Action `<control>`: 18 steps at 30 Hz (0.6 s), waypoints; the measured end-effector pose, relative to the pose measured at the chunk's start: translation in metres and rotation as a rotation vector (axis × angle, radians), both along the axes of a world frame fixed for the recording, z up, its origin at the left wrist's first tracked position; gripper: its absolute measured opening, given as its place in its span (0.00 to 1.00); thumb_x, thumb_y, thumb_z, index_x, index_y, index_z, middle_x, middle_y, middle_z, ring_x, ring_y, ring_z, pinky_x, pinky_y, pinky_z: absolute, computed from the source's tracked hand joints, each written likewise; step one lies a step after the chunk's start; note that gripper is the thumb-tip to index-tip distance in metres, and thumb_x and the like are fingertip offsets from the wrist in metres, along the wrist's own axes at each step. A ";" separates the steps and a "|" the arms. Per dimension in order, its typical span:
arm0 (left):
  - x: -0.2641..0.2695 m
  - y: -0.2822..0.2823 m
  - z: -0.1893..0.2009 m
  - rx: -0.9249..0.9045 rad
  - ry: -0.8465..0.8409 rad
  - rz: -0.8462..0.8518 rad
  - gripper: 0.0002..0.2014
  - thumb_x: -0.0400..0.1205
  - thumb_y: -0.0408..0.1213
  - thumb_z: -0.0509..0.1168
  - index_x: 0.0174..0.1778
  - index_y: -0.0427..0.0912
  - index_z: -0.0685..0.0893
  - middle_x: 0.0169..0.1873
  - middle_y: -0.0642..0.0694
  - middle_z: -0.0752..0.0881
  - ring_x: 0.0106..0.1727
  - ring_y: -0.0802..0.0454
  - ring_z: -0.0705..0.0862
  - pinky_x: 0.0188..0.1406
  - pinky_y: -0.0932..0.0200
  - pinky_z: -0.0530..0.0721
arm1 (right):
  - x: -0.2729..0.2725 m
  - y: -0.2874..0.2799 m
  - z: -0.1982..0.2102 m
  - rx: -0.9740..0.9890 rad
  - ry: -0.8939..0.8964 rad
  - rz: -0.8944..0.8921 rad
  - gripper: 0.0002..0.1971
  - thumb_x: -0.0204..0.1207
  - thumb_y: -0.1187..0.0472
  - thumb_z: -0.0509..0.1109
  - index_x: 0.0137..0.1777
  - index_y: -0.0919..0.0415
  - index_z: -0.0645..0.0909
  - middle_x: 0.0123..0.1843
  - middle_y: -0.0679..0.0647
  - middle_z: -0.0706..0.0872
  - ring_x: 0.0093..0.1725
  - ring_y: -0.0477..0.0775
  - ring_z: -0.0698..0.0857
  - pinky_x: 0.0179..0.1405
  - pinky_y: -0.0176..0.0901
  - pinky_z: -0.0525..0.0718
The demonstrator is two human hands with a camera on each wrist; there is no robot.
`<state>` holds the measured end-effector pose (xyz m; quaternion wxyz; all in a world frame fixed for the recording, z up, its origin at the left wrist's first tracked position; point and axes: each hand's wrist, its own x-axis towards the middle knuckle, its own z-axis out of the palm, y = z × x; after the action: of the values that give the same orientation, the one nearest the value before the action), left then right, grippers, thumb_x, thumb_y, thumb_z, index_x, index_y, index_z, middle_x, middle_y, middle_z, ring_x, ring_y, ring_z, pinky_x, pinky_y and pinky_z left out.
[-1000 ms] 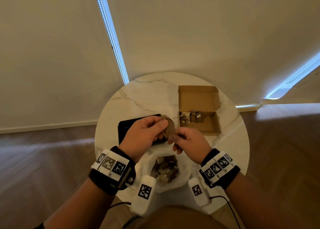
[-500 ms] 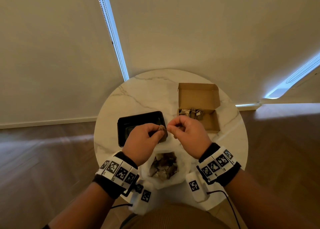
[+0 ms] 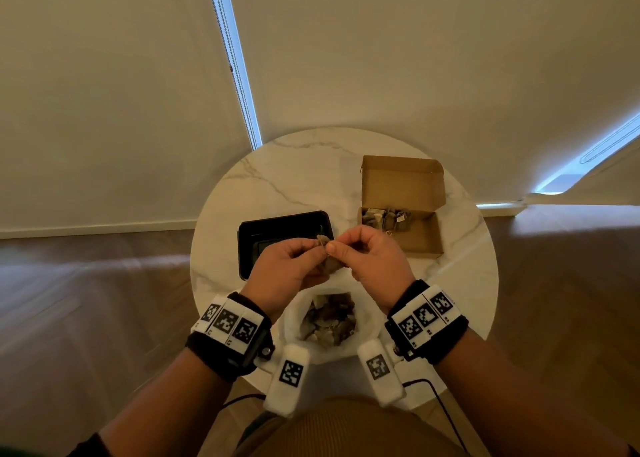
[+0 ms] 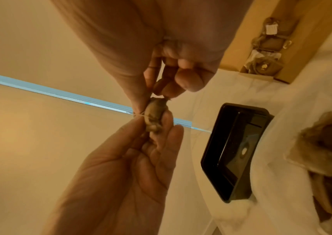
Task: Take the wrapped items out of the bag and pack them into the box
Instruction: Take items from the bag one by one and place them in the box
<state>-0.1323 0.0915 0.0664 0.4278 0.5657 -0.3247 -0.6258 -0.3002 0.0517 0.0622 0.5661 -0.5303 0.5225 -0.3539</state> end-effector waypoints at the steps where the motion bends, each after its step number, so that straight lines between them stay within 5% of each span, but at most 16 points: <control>1: 0.000 0.001 -0.001 -0.001 0.026 0.007 0.09 0.87 0.35 0.70 0.57 0.37 0.92 0.51 0.37 0.94 0.55 0.43 0.93 0.61 0.44 0.91 | 0.001 0.001 -0.002 0.010 -0.007 -0.002 0.05 0.77 0.61 0.80 0.44 0.58 0.87 0.34 0.47 0.88 0.30 0.37 0.82 0.29 0.27 0.77; 10: 0.015 0.016 -0.028 0.009 -0.163 0.012 0.06 0.85 0.33 0.72 0.54 0.39 0.93 0.47 0.39 0.94 0.50 0.44 0.93 0.56 0.47 0.93 | -0.004 0.013 -0.030 0.106 0.114 0.142 0.08 0.84 0.55 0.72 0.47 0.55 0.91 0.40 0.53 0.91 0.32 0.48 0.84 0.29 0.32 0.79; 14: 0.027 0.030 -0.037 -0.007 -0.275 0.012 0.04 0.85 0.34 0.71 0.50 0.44 0.93 0.45 0.44 0.94 0.50 0.45 0.93 0.51 0.54 0.93 | -0.010 0.017 -0.074 0.047 0.528 0.420 0.10 0.84 0.52 0.70 0.46 0.51 0.91 0.40 0.50 0.92 0.35 0.44 0.87 0.40 0.43 0.87; 18: 0.035 0.045 -0.044 -0.007 -0.284 0.028 0.04 0.85 0.33 0.72 0.49 0.42 0.92 0.44 0.42 0.94 0.49 0.44 0.93 0.45 0.61 0.91 | 0.001 0.017 -0.117 -0.134 1.003 0.740 0.13 0.85 0.49 0.63 0.58 0.49 0.88 0.54 0.48 0.90 0.55 0.52 0.87 0.59 0.49 0.85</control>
<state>-0.0975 0.1364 0.0223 0.3883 0.6516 -0.3759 -0.5323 -0.2987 0.0683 -0.0548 0.3024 -0.8121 0.4830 0.1255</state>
